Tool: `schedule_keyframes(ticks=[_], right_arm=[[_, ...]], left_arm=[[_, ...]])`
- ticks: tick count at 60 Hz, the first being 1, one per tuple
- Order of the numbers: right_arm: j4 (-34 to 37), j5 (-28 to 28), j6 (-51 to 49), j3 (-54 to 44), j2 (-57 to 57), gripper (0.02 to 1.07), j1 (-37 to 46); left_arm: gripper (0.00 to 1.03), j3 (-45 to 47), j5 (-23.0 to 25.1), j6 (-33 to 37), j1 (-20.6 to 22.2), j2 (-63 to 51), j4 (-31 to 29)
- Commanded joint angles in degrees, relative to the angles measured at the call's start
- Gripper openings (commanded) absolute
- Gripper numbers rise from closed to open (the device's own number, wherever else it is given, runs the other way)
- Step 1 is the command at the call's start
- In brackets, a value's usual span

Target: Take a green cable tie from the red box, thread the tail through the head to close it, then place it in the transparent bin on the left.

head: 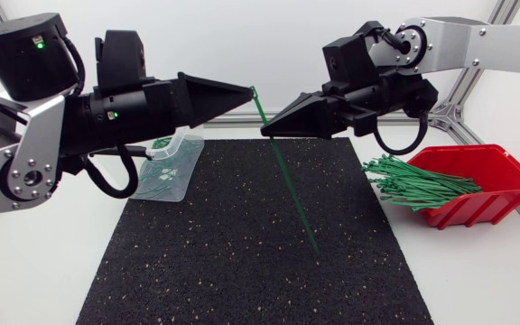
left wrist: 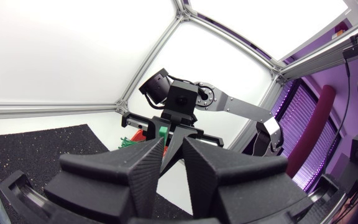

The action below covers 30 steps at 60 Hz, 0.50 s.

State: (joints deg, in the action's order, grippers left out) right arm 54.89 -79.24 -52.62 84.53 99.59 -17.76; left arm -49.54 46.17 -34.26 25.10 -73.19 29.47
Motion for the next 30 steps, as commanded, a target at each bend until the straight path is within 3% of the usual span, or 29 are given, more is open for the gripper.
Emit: schedule_keyframes(ticks=[1, 19, 30], right_arm=[[-1.1, 0.1, 0.9, -0.2, 1.1, 0.08, 0.4], [-3.5, 0.1, 1.7, 0.5, 0.2, 0.08, 0.2], [-12.9, 5.7, 5.4, 0.0, 0.4, 0.08, -1.2]], left_arm=[[0.25, 1.4, -0.8, 1.6, -0.2, 0.8, 1.0], [0.25, 1.1, -1.0, 3.7, -2.3, 0.9, 0.8], [0.25, 0.5, -0.6, 4.5, -3.1, 1.4, 0.3]])
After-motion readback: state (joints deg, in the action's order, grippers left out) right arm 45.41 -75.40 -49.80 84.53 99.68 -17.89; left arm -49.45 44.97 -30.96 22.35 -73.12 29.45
